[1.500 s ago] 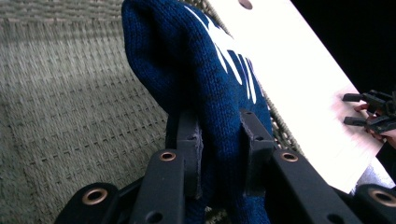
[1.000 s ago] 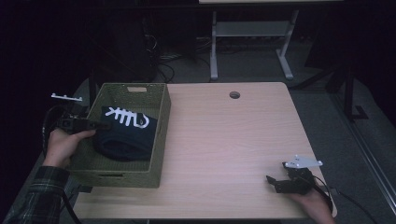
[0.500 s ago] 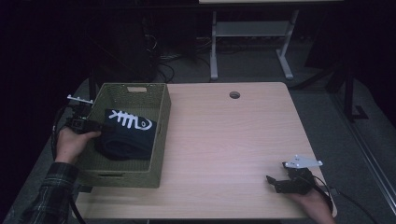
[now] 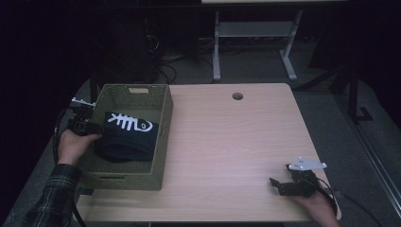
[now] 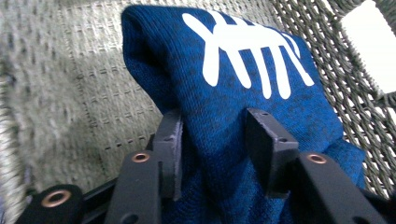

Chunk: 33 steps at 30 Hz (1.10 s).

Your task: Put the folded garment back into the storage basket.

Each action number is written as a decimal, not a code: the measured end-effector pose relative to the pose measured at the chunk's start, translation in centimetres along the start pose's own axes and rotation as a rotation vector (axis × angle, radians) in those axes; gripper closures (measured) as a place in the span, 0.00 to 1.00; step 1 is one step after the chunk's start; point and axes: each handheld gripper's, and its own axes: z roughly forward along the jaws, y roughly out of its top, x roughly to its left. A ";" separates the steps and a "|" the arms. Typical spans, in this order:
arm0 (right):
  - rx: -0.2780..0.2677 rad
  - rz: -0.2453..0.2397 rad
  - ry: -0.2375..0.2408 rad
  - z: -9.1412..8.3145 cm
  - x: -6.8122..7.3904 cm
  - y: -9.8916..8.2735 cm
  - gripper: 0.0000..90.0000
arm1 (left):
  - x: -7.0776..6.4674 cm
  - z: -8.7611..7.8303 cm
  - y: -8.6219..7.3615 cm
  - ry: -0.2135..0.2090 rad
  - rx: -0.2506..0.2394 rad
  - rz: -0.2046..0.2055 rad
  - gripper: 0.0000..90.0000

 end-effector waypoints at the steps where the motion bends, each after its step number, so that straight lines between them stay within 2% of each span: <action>1: 0.000 0.001 0.000 0.0 0.0 0.0 0.15 | 0.1 -0.1 0.0 0.010 0.001 0.002 0.62; 7: 0.000 0.001 0.000 0.0 0.0 0.0 0.15 | 0.2 -1.1 0.0 0.030 -0.027 0.002 0.54; 13: 0.000 0.001 0.000 0.0 0.0 0.0 0.15 | -0.5 -1.8 0.1 0.034 -0.061 0.023 0.40; 20: 0.002 0.003 -0.001 0.0 0.0 0.0 0.15 | -1.9 -2.1 0.3 0.042 -0.105 0.071 0.27; 26: 0.003 0.002 0.000 0.0 0.0 0.0 0.14 | -3.6 -1.8 0.6 0.035 -0.110 0.107 0.18; 33: 0.002 0.002 0.000 0.0 0.0 0.0 0.14 | -5.8 -1.3 1.3 0.013 -0.104 0.141 0.15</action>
